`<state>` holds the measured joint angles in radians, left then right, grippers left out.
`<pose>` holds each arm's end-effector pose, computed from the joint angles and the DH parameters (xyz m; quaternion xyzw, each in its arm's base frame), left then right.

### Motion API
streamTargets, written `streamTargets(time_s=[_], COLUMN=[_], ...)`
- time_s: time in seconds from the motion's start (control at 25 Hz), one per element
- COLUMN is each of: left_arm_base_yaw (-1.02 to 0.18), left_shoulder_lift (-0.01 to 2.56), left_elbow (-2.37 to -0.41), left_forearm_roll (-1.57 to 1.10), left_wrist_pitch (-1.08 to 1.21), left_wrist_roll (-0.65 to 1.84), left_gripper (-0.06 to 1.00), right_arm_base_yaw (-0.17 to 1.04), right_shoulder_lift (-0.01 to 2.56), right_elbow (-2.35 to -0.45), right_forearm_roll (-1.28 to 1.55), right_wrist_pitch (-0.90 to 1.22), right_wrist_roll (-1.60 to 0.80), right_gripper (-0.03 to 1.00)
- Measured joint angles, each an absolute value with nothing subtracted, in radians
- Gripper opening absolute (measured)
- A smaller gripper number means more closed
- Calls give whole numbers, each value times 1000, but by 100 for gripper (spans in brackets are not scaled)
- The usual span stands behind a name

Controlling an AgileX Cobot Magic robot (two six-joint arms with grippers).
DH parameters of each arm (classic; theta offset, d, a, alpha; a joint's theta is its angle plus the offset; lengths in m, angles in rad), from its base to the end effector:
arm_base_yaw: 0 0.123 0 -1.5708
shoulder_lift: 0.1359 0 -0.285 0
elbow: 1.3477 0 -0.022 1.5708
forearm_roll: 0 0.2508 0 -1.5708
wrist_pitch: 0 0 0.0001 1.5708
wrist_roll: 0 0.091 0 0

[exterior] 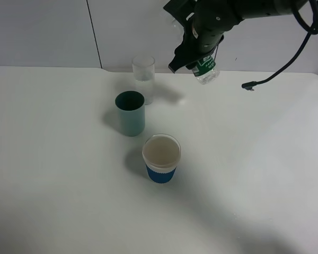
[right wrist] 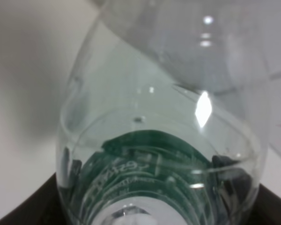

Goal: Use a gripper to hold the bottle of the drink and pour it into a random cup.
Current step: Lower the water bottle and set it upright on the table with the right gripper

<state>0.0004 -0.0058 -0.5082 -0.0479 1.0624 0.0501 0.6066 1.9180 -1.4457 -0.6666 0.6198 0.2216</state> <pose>-0.0068 -0.0038 0.2795 0.0222 0.8495 -0.0106 0.5271 0.3687 0.2160 0.2352 -0.3725 0.8519 -0.1290 0.3449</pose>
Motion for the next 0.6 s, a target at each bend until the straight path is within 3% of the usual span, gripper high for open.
streamTargets(time_s=[0.24,0.6], left_arm_base_yaw=[0,0], left_shoulder_lift=[-6,-6], left_elbow=[-508,-508], left_forearm_roll=[-48,-48], left_wrist_pitch=[1062,1062], left_wrist_roll=[50,50], left_gripper=[99,99], right_arm_base_yaw=[590,509], right_shoulder_lift=[1878,1753], right_elbow=[-1404,-1097], right_forearm_roll=[-450,-423], right_wrist_pitch=[481,26], right_wrist_roll=[-28,-68], right_gripper=[56,56])
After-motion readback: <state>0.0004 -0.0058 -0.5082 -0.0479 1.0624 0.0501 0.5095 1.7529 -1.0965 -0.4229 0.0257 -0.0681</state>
